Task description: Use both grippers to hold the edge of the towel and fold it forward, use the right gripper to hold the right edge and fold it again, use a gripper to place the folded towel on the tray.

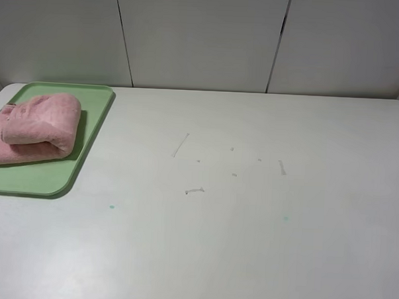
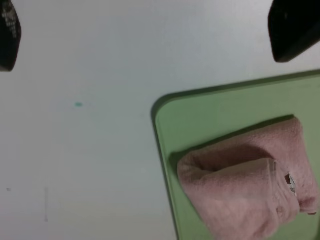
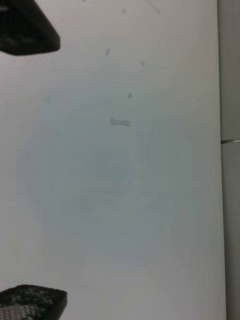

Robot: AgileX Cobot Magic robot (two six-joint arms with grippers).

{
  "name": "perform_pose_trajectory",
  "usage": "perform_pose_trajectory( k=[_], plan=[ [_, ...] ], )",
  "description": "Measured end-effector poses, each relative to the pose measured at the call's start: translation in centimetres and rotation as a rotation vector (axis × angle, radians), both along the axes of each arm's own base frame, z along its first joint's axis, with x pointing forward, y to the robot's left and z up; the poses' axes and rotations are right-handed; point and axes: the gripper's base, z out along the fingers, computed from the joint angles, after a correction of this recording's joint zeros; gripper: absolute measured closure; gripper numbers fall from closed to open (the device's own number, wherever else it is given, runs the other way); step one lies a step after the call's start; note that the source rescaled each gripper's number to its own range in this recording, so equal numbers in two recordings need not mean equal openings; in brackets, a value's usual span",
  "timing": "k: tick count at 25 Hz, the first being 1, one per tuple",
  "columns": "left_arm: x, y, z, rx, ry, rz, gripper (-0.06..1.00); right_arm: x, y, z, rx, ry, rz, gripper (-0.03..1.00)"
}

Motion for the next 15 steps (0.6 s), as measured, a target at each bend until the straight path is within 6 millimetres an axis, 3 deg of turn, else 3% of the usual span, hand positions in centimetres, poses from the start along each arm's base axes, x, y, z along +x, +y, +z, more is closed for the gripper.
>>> perform_pose_trajectory(
  k=[15],
  plan=[
    [0.0,0.0,0.0,0.0,0.0,0.0,-0.05,0.0,0.0,0.0,0.0,0.0,0.0,-0.03]
  ],
)
